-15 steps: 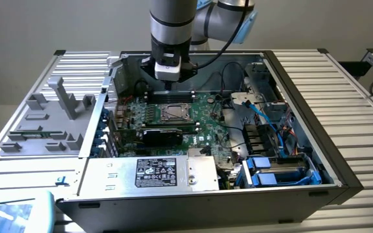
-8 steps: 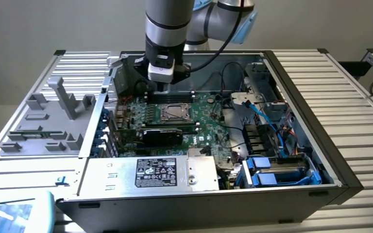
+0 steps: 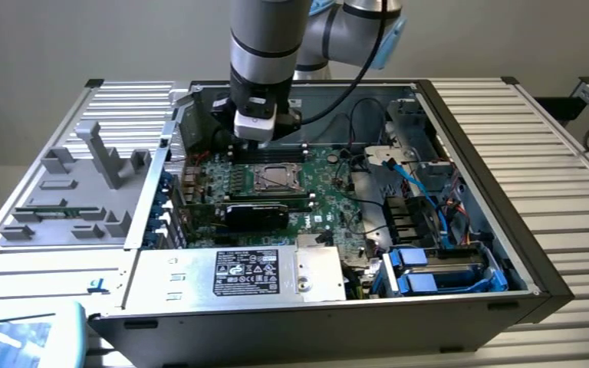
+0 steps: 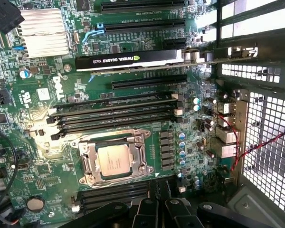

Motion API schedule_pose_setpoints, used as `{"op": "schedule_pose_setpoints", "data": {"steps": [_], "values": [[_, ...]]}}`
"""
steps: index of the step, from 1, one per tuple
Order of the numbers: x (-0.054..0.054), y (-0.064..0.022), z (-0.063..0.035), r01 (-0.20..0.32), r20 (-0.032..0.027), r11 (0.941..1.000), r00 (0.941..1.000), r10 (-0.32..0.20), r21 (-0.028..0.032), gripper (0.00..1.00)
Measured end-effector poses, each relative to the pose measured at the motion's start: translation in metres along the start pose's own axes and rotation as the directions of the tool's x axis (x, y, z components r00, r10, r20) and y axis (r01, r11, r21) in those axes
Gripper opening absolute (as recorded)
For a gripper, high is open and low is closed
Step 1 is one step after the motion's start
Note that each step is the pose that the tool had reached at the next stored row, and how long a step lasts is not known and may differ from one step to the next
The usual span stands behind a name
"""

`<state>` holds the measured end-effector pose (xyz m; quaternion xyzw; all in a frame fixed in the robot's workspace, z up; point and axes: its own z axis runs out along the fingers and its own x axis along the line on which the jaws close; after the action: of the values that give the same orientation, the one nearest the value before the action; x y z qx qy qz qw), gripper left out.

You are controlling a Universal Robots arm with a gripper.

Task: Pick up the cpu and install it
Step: 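Install the second cpu locking lever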

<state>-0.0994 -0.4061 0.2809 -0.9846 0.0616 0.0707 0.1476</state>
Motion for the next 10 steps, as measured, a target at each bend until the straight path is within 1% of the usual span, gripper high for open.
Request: {"op": "schedule_pose_setpoints", "data": {"steps": [1, 3, 5, 10], "values": [[0.0002, 0.0017, 0.0, 0.0, 0.0, 1.0, 1.0, 0.0, 0.001, 0.12], [0.0007, 0.0054, -0.0003, -0.001, 0.0028, 1.0, 1.0, 0.001, 0.0036, 0.12], [0.0013, 0.0086, -0.0011, -0.002, 0.0043, 1.0, 1.0, 0.002, 0.0041, 0.12], [0.0037, 0.0105, -0.0001, -0.008, 0.0065, 1.0, 0.9999, 0.008, 0.0045, 0.12]]}}
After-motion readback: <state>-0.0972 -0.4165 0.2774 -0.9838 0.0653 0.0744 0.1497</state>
